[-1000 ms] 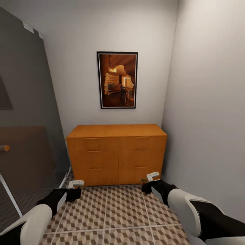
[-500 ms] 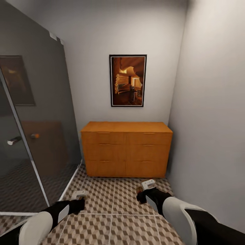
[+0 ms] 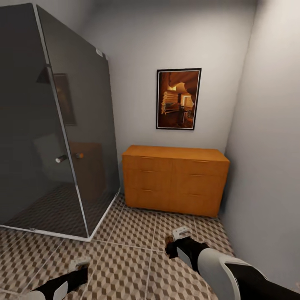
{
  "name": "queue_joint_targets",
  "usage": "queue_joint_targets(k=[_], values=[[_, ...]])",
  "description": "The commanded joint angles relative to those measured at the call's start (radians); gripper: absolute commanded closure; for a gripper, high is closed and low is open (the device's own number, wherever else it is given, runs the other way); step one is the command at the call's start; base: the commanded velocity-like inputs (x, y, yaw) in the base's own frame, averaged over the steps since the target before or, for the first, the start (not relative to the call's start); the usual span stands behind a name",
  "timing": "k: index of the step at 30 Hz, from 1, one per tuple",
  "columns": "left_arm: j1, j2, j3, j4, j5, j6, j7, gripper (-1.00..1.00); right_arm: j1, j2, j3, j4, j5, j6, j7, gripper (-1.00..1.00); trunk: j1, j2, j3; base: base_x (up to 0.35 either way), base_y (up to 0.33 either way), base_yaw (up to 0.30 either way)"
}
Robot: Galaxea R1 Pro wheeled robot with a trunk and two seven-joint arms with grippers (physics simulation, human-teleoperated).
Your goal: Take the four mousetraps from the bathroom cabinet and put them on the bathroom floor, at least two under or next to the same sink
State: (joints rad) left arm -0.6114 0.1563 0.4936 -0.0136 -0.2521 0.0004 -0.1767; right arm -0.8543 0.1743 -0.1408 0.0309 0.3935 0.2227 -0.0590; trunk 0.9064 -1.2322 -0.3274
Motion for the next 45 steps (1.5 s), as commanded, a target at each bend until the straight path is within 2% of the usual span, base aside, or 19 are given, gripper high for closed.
queue_joint_targets(k=[1, 4, 7, 9, 17, 41, 45], values=[[0.008, 0.004, 0.009, 0.0, 0.0, -0.008, -0.008, 1.0, 0.002, 0.0, -0.008, 0.002, 0.008, 0.001, -0.007, 1.0, 0.0, -0.001, -0.001, -0.077, 0.0, 0.284], [0.03, 0.012, 0.009, 0.0, 0.046, -0.044, -0.009, 1.0, 0.022, 0.0, -0.008, 0.002, 0.011, 0.0, -0.008, 1.0, 0.0, -0.001, -0.001, -0.044, 0.0, 0.284], [0.06, 0.018, 0.009, 0.001, 0.1, -0.109, -0.01, 1.0, 0.046, 0.0, -0.008, 0.002, 0.013, -0.003, -0.01, 1.0, 0.0, -0.001, -0.001, -0.013, 0.0, 0.209], [0.068, 0.02, 0.009, 0.001, 0.11, -0.128, -0.009, 1.0, 0.051, 0.0, -0.008, 0.001, 0.012, -0.004, -0.008, 1.0, 0.0, -0.001, -0.001, -0.003, 0.0, 0.061], [0.073, 0.015, 0.008, 0.001, 0.117, -0.141, -0.008, 1.0, 0.053, 0.0, -0.008, 0.001, 0.01, 0.0, 0.0, 1.0, 0.0, -0.001, -0.001, -0.001, 0.0, 0.177], [0.073, 0.014, 0.008, 0.002, 0.119, -0.145, -0.009, 1.0, 0.054, 0.0, -0.008, 0.001, 0.016, 0.0, -0.009, 1.0, 0.0, -0.001, -0.001, 0.0, 0.0, 0.297], [0.073, 0.014, 0.008, 0.003, 0.12, -0.166, -0.01, 1.0, 0.054, 0.0, -0.008, 0.0, 0.016, 0.0, -0.01, 1.0, 0.0, -0.001, -0.001, 0.0, 0.0, 0.3]])
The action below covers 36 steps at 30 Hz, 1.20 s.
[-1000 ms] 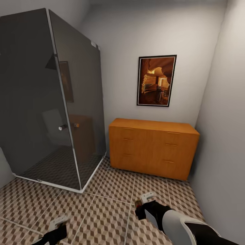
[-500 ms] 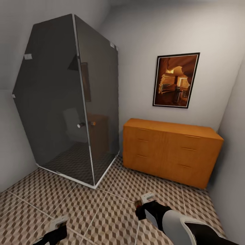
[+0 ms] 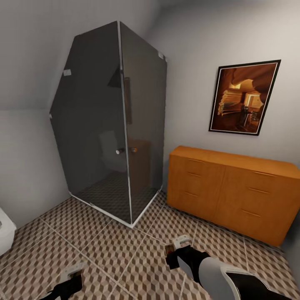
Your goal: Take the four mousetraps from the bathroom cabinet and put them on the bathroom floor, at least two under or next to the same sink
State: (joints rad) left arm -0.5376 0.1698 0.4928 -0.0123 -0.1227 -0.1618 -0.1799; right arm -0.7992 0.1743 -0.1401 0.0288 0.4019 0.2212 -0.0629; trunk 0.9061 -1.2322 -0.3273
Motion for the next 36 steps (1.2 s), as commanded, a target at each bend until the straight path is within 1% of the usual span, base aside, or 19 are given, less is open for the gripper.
queue_joint_targets(k=[1, 6, 28, 36], values=[[-0.001, 0.0, 0.009, 0.001, -0.01, -0.01, -0.008, 1.0, -0.002, 0.0, -0.009, 0.002, 0.008, 0.001, -0.006, 1.0, 0.0, -0.001, -0.001, 0.0, 0.0, 0.3], [-0.001, 0.001, 0.009, 0.002, -0.009, -0.02, -0.008, 1.0, -0.002, 0.0, -0.009, 0.002, 0.008, 0.001, -0.006, 1.0, 0.0, -0.001, -0.001, 0.0, 0.0, 0.3], [-0.001, 0.002, 0.009, 0.002, -0.009, -0.022, -0.006, 1.0, -0.002, 0.0, -0.009, 0.003, 0.008, 0.001, -0.006, 1.0, 0.0, -0.001, -0.001, 0.0, 0.0, 0.3], [-0.001, 0.004, 0.01, 0.002, 0.001, -0.022, -0.005, 1.0, -0.002, 0.0, -0.009, 0.002, 0.008, 0.001, -0.006, 1.0, 0.0, -0.001, -0.001, 0.0, 0.0, 0.3]])
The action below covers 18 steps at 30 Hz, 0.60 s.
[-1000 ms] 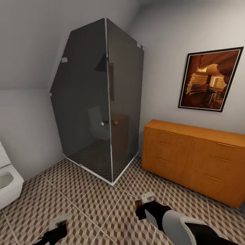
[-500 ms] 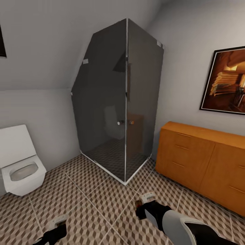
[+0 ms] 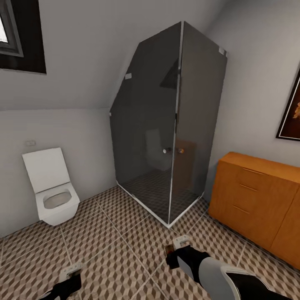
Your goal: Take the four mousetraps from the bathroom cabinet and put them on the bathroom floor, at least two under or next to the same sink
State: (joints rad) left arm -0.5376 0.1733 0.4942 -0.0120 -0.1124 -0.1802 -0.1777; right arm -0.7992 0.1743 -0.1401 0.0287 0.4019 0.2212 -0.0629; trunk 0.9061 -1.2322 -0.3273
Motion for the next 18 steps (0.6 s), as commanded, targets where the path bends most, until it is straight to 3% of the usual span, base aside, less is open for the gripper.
queue_joint_targets(k=[1, 18], values=[[-0.001, 0.001, 0.009, 0.001, -0.009, -0.004, -0.007, 1.0, -0.002, 0.0, -0.009, 0.002, 0.008, 0.001, -0.006, 1.0, 0.0, -0.001, -0.001, 0.0, 0.0, 0.3], [-0.001, 0.001, 0.009, 0.001, -0.007, -0.004, -0.007, 1.0, -0.002, 0.0, -0.009, 0.003, 0.008, 0.001, -0.006, 1.0, 0.0, -0.001, -0.001, 0.0, 0.0, 0.3]])
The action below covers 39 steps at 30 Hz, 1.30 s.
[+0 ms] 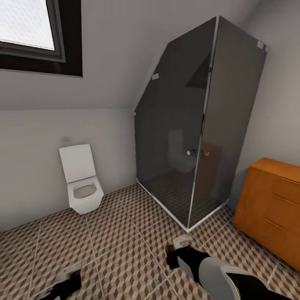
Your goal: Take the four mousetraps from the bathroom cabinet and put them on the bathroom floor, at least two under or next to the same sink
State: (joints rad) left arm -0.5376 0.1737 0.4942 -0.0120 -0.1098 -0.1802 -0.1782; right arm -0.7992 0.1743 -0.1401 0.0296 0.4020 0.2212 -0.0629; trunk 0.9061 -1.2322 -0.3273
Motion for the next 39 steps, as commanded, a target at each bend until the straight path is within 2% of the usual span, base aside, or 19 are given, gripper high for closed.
queue_joint_targets(k=[1, 16, 30, 39], values=[[-0.001, 0.0, 0.009, 0.001, -0.01, -0.004, -0.007, 1.0, -0.002, 0.0, -0.009, 0.002, 0.008, 0.001, -0.006, 1.0, 0.0, -0.001, -0.001, 0.0, 0.0, 0.3], [-0.001, 0.0, 0.009, 0.001, -0.01, -0.004, -0.006, 1.0, -0.002, 0.0, -0.009, 0.001, 0.008, 0.001, -0.006, 1.0, 0.0, -0.001, -0.001, 0.0, 0.0, 0.295], [-0.001, 0.0, 0.009, 0.001, -0.01, -0.004, -0.007, 1.0, -0.002, 0.0, -0.009, 0.002, 0.005, 0.001, -0.002, 1.0, 0.0, -0.001, -0.001, 0.0, 0.0, 0.061], [-0.001, 0.0, 0.009, 0.001, -0.009, -0.004, -0.007, 1.0, -0.002, 0.0, -0.009, 0.001, 0.004, 0.001, -0.004, 1.0, 0.0, -0.001, -0.001, 0.0, 0.0, 0.247]])
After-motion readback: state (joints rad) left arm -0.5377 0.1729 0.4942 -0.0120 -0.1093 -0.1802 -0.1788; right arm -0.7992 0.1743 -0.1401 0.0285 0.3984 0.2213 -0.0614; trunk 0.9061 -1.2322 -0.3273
